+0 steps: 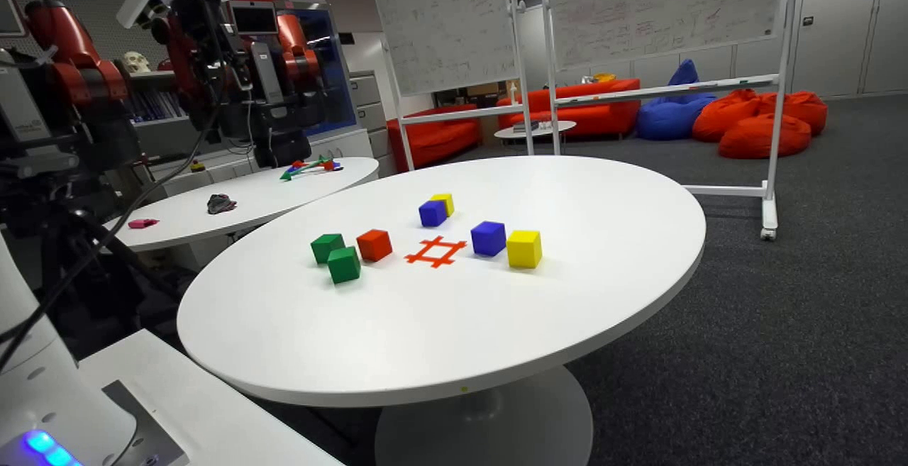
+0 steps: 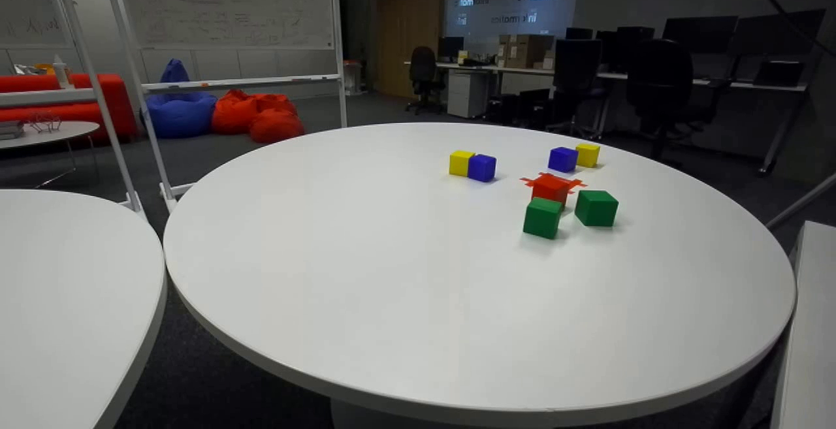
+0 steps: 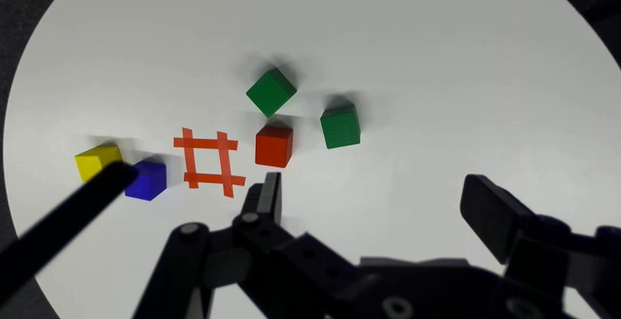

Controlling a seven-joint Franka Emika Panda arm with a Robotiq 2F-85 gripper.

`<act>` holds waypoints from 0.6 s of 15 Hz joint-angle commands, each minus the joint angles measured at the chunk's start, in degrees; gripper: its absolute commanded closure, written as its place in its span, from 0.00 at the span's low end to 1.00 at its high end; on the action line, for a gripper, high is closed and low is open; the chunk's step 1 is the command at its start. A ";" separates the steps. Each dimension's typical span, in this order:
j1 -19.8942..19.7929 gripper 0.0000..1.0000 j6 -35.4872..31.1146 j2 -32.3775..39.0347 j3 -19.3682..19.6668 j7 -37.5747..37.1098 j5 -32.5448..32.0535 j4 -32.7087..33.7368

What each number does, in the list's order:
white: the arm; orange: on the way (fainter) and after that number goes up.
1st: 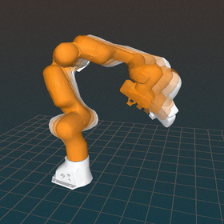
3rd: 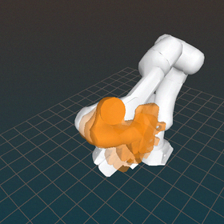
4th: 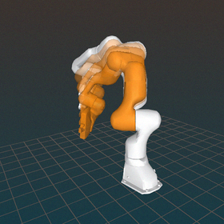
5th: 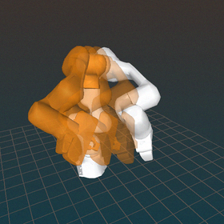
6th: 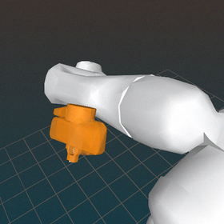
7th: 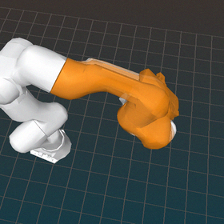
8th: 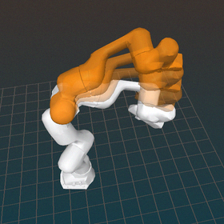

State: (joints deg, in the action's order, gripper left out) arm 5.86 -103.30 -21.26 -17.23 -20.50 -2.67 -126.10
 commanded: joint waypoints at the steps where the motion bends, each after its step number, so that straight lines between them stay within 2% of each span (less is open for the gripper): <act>1: -0.62 0.00 -1.96 4.34 2.13 -0.34 -1.78 1.46; 9: -2.01 0.00 -1.85 13.89 7.35 0.69 -3.76 8.96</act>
State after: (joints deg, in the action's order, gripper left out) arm 4.32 -105.27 -11.67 -11.23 -20.37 -5.33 -121.05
